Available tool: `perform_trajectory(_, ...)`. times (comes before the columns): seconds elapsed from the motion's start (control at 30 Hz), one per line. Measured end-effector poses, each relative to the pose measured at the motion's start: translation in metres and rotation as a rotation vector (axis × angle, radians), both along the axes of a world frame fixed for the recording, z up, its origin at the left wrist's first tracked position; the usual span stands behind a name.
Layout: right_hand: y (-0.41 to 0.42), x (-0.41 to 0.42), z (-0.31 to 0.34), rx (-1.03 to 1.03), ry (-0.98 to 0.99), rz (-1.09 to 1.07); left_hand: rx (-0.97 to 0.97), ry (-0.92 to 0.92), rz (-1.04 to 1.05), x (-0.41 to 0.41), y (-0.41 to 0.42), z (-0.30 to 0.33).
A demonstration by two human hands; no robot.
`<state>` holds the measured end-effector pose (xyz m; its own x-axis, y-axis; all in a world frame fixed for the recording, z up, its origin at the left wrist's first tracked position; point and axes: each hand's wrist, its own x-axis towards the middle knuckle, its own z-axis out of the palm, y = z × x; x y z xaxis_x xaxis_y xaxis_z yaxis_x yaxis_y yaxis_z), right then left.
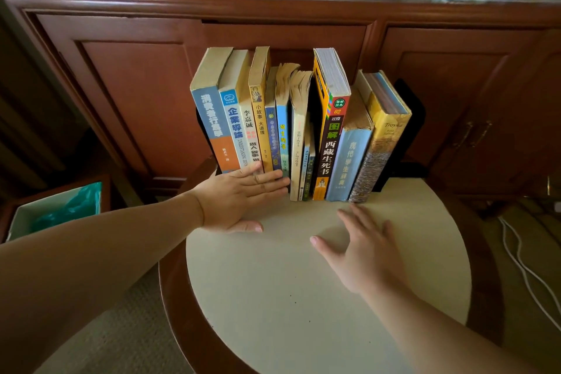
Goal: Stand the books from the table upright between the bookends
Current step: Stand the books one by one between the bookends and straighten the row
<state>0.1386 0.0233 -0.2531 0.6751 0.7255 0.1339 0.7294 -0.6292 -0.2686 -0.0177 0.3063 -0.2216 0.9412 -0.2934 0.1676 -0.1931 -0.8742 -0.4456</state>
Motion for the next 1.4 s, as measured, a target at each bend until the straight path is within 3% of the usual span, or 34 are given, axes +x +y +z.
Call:
perform_trajectory(0.3, -0.001, -0.001, 0.002, -0.006, -0.008, 0.008, -0.037, 0.058, -0.092, 0.014, -0.03, 0.009)
perform_trajectory(0.73, -0.001, 0.0, 0.0, 0.004, -0.004, -0.005, 0.092, 0.031, 0.023, 0.043, -0.03, 0.004)
perform_trajectory(1.4, -0.001, -0.002, 0.004, 0.014, -0.001, 0.0, 0.025, 0.133, 0.161, 0.039, -0.039, 0.004)
